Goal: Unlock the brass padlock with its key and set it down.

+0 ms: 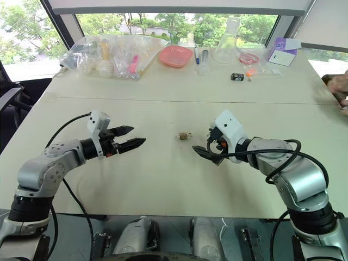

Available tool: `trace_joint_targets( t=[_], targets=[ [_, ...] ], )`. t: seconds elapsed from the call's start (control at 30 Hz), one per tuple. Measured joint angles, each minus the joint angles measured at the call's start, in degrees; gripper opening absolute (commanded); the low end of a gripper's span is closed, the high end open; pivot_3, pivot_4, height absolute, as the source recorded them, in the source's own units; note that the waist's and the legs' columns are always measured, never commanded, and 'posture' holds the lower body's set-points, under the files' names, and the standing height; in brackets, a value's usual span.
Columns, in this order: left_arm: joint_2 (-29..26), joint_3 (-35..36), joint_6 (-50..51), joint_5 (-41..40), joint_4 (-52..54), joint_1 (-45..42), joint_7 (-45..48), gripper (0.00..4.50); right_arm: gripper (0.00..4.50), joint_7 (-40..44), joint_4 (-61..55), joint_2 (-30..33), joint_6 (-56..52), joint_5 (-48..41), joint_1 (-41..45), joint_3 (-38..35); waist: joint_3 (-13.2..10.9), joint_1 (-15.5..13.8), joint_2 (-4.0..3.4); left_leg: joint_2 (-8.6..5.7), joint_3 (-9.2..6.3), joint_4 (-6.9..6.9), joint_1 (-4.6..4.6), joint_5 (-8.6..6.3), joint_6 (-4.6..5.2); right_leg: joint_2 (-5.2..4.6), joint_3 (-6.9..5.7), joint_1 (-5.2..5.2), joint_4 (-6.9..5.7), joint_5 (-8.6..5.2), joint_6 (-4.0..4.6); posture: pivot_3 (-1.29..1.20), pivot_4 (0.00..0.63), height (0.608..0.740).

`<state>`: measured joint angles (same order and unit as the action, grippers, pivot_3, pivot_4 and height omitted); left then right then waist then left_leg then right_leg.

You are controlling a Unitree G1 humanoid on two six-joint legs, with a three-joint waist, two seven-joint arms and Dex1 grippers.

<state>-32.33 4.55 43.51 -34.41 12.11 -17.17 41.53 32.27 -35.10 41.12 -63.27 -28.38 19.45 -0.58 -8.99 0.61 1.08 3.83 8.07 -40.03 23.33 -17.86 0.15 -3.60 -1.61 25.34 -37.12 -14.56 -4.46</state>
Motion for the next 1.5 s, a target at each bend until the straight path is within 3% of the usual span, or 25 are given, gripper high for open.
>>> trace_joint_targets(
  t=[0.67, 0.83, 1.1, 1.3, 1.5],
  targets=[
    [-0.33, -0.34, -1.04, 1.35, -0.50, -0.60, 1.35, 4.31, 4.50, 1.31, 0.05, 3.05, 1.49, 0.30, 1.60, 2.00, 0.00, 0.00, 0.00, 0.00, -0.02, 0.00, 0.00, 0.00, 0.00, 0.00, -0.03, -0.01, 0.00, 0.00, 0.00, 0.00, 0.150, 0.733],
    [-6.51, -5.12, -5.17, 5.69, -3.75, -2.23, 7.79, 4.31, 4.50, 5.47, 1.29, 9.48, 6.66, 3.97, 4.62, 6.63, -0.01, 0.02, -0.01, -0.01, -0.02, 0.00, 0.00, 0.00, 0.00, 0.01, -0.06, 0.01, 0.01, -0.01, 0.01, 0.00, 0.150, 0.733],
    [-12.00, -6.04, -5.80, 5.94, -11.17, -14.66, 21.53, 4.31, 4.50, 18.15, 17.14, 8.22, 17.06, 10.37, 19.68, 19.02, -0.02, 0.07, -0.02, -0.01, 0.01, 0.02, 0.04, 0.05, -0.08, 0.02, -0.08, 0.04, 0.03, -0.03, -0.02, 0.00, 0.150, 0.733],
    [-10.18, -6.30, -4.14, 5.32, -8.34, -12.49, 21.34, 4.31, 4.50, 24.22, 35.24, 0.81, 25.81, 17.52, 23.98, 27.27, -0.06, 0.09, -0.04, -0.01, 0.07, -0.03, 0.09, 0.12, -0.21, 0.00, -0.07, 0.06, 0.02, -0.03, -0.03, 0.00, 0.150, 0.733],
    [-9.11, -5.38, -1.57, 3.65, -3.15, -6.87, 18.23, 4.31, 4.50, 26.88, 51.26, -6.50, 36.35, 23.84, 30.53, 28.57, -0.06, 0.37, -0.05, 0.02, 0.05, -0.02, 0.07, 0.14, -0.24, 0.02, -0.08, 0.07, -0.03, -0.02, -0.04, 0.00, 0.150, 0.733]
  ],
)
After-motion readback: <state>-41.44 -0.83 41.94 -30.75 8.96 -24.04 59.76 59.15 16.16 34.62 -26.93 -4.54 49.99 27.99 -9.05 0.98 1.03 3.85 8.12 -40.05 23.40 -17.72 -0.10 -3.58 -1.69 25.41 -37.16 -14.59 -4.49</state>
